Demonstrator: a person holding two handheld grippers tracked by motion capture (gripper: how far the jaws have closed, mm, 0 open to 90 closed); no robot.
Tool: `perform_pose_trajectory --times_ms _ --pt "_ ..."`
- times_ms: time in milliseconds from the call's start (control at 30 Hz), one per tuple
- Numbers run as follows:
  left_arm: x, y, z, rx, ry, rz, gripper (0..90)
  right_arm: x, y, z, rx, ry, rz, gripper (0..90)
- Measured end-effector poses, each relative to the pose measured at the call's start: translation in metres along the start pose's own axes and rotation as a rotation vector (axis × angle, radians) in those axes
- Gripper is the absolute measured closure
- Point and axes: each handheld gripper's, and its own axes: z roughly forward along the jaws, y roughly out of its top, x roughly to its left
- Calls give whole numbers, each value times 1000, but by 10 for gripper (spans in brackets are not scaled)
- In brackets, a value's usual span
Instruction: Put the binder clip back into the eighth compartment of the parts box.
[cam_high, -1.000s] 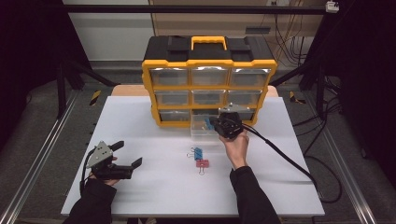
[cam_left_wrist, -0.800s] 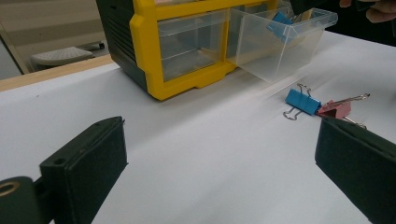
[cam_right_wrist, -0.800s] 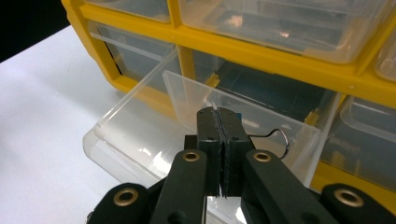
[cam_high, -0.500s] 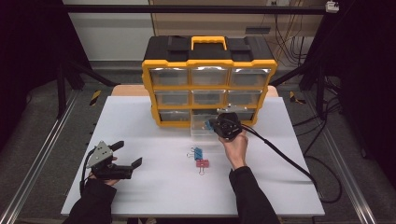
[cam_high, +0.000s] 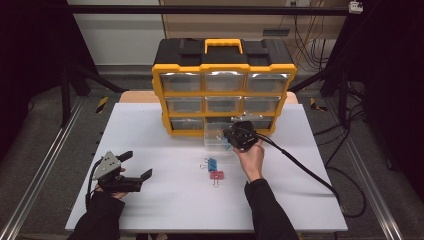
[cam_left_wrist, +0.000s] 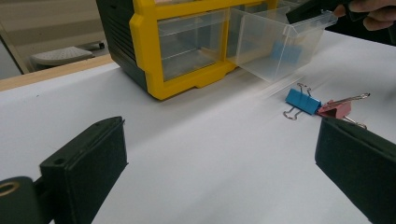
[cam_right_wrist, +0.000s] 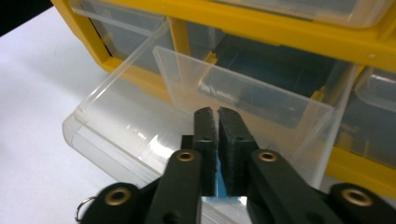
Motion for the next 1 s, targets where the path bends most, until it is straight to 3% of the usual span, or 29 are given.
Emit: perform_pose_trajectory --times_ms 200,233,267,367,500,600,700,1000 --pt "0 0 0 0 0 -1 13 2 3 -13 -66 16 -17 697" --pt "0 0 0 -1 0 -1 13 3 3 -16 -86 16 -26 651" --pt "0 0 0 -1 0 -2 13 4 4 -23 -129 6 -52 535" --pt "0 0 0 0 -1 -2 13 7 5 -33 -201 -17 -73 375" --pt "0 0 0 -1 -1 -1 13 8 5 -44 -245 -53 -108 202" --pt "0 0 0 -1 -1 -2 13 10 4 -51 -257 -72 -96 101" --pt "0 0 0 -1 -2 -1 13 13 2 -55 -271 -74 -107 44" --pt "0 0 0 -2 -3 -3 13 19 -3 -63 -283 -40 -113 13"
